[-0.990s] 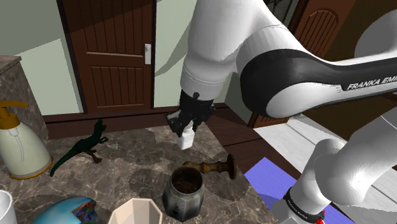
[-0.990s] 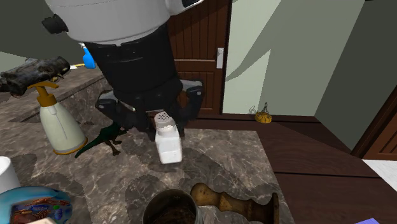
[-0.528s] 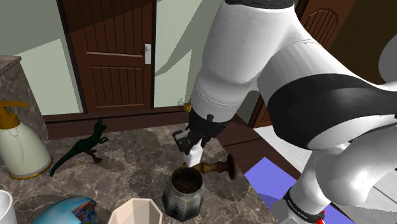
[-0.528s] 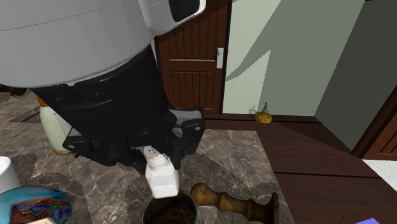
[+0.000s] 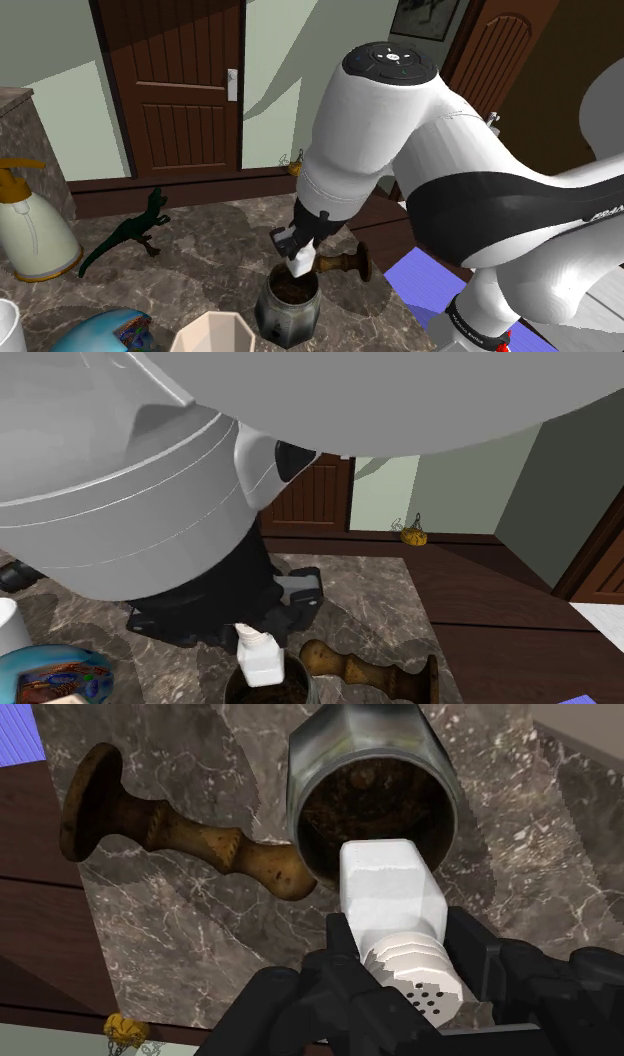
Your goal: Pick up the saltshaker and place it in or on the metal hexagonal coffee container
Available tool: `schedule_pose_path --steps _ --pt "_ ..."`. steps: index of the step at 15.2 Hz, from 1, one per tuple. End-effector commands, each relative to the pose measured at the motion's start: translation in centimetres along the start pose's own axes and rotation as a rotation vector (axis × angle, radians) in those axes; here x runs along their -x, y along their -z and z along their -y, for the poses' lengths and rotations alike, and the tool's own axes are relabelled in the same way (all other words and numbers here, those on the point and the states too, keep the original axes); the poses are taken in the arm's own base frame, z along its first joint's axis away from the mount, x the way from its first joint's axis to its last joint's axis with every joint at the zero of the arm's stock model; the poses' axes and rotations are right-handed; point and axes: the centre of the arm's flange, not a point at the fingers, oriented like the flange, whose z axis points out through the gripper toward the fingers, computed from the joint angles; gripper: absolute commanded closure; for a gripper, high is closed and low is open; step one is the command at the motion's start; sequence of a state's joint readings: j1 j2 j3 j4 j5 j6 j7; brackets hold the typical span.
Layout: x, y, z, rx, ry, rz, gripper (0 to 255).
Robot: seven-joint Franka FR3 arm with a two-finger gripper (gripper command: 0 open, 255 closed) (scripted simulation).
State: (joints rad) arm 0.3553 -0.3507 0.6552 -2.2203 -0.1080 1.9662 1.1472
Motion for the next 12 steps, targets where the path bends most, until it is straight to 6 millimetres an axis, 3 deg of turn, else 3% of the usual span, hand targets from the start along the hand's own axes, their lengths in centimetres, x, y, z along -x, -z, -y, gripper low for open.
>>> schedule_pose_path --steps 1,5,12 --pt "0.3 -1.1 0.2 0.0 0.0 0.0 255" --pt "0.9 -3.2 0.4 0.0 0.0 0.0 255" --pt "0.9 -3.2 0.4 0.0 0.0 0.0 255"
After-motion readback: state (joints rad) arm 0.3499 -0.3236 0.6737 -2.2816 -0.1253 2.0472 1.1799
